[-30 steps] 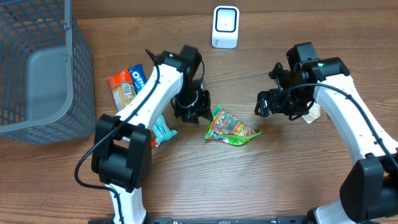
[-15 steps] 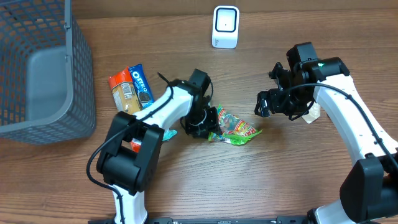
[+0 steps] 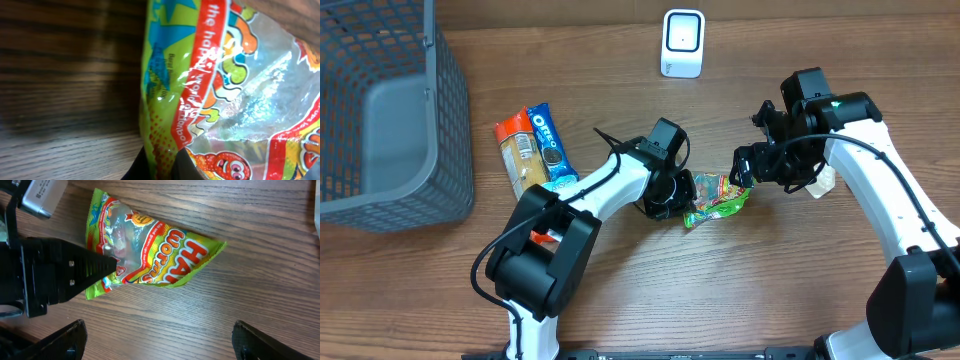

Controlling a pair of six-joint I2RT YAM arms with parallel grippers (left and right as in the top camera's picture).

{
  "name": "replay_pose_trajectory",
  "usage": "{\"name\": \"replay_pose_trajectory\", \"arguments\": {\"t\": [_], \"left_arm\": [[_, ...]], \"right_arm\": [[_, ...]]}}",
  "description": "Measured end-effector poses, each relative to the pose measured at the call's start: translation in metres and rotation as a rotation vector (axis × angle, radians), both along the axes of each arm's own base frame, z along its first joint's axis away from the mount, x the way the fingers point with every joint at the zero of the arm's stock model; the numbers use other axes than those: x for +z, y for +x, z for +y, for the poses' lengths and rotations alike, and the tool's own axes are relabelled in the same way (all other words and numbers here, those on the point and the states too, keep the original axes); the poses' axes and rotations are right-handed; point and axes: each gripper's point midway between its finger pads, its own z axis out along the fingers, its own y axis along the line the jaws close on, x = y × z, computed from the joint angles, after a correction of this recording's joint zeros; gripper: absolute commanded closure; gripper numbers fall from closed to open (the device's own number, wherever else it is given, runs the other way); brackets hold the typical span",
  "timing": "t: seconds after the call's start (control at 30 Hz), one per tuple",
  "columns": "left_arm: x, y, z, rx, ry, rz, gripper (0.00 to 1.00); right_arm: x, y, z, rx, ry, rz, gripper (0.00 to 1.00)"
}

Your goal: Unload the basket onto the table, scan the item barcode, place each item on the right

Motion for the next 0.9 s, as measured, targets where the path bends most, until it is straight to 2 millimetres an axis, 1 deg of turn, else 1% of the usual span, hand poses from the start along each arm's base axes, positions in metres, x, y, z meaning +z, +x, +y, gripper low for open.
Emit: {"name": "replay_pose_trajectory", "arguments": {"t": [0.13,0.17,0.23,0.33,0.47,0.53,0.6,0.7,0.8,0.9], "left_arm": [[0.0,0.005,0.009,0.032,0.007,0.009,0.96],[0.001,0.007,0.014,0.043,0.016,0.011,0.96],[0.005,0.009,0.03,0.075,0.056,0.014,0.96],[0.02,0.012,0.059,0.13,0.138,-0.004,0.96],[0.048,0.017,0.081,0.168,0.199,-0.072,0.96],[0.059,0.015,0.089,0.174,0.228,-0.093,0.96],[0.065,0.012,0.095,0.178,0.258,-0.1,0.96],[0.065,0.007,0.104,0.181,0.303,-0.091,0.96],[0.065,0.005,0.108,0.182,0.324,-0.084,0.96],[0.065,0.006,0.112,0.195,0.322,-0.075,0.93]], "right_arm": [[0.001,0.001,0.002,0.001,0.012,-0.005,0.07],[0.001,0.003,0.003,0.002,0.018,-0.011,0.07],[0.002,0.005,0.006,0.003,0.035,-0.021,0.07],[0.004,0.009,0.011,0.007,0.063,-0.038,0.11],[0.001,0.012,0.018,0.009,0.106,-0.049,0.12],[-0.001,0.009,0.021,0.014,0.122,-0.041,0.14],[-0.002,0.006,0.026,0.021,0.134,-0.031,0.14],[-0.002,0.005,0.035,0.045,0.149,-0.036,0.14],[0.0,0.006,0.048,0.075,0.162,-0.06,0.14],[0.0,0.007,0.056,0.063,0.164,-0.063,0.05]]}}
